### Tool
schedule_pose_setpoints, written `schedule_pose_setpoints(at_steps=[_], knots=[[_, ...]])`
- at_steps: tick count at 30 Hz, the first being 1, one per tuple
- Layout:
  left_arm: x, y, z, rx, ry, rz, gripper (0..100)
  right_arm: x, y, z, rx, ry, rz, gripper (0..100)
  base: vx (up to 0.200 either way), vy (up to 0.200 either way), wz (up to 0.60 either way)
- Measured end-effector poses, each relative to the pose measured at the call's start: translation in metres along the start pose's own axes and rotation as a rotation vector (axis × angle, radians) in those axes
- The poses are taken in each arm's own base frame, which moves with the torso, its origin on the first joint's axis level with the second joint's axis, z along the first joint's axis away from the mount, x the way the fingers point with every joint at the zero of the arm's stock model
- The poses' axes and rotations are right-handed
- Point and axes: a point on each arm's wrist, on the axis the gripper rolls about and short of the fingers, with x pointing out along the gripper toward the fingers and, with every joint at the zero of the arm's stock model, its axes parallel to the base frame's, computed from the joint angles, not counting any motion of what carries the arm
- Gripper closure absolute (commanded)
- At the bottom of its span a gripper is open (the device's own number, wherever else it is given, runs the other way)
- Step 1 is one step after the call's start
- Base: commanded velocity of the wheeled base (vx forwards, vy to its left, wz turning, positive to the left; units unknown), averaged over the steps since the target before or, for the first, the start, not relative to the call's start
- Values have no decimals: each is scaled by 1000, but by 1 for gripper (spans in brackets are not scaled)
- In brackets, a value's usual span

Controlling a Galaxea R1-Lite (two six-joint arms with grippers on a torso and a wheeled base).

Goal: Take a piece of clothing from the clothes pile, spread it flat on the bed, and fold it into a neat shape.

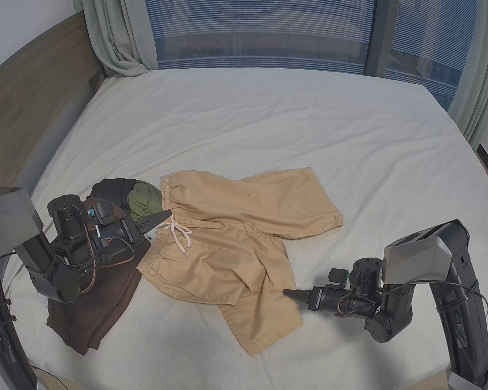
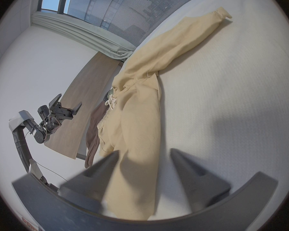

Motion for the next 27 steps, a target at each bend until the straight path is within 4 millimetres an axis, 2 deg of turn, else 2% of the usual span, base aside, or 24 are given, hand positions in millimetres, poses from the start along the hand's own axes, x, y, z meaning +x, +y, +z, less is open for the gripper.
schedule_pose_setpoints(at_steps=[8, 18, 27], knots=[[0, 0, -1, -1, 2, -1, 0, -3, 0, 2, 2, -10, -9, 100, 0, 0, 0], [1, -1, -1, 0, 3, -5, 0, -18, 11, 35, -28, -104, 7, 100, 0, 0, 0], [2, -2, -2, 0, 6, -8, 0, -21, 17, 42, -50, -125, 17, 100, 0, 0, 0]])
